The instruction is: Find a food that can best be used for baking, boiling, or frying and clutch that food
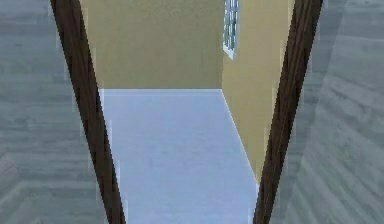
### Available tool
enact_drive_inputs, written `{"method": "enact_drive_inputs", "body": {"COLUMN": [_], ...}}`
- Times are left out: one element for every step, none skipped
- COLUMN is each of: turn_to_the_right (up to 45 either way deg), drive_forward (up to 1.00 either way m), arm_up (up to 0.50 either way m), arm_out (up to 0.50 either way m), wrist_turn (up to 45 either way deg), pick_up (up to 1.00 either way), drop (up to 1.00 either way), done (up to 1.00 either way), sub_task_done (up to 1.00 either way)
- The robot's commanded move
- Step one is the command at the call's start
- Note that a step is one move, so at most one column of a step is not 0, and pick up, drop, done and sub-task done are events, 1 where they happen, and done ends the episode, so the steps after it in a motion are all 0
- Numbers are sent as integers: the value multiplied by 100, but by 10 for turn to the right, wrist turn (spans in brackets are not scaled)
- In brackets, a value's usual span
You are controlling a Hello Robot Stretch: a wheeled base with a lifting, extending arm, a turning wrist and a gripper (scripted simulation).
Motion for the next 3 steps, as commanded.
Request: {"method": "enact_drive_inputs", "body": {"turn_to_the_right": [0,-360,0], "drive_forward": [90,0,60], "arm_up": [0,0,0], "arm_out": [0,0,0], "wrist_turn": [0,0,0], "pick_up": [0,0,0], "drop": [0,0,0], "done": [0,0,0], "sub_task_done": [0,0,0]}}
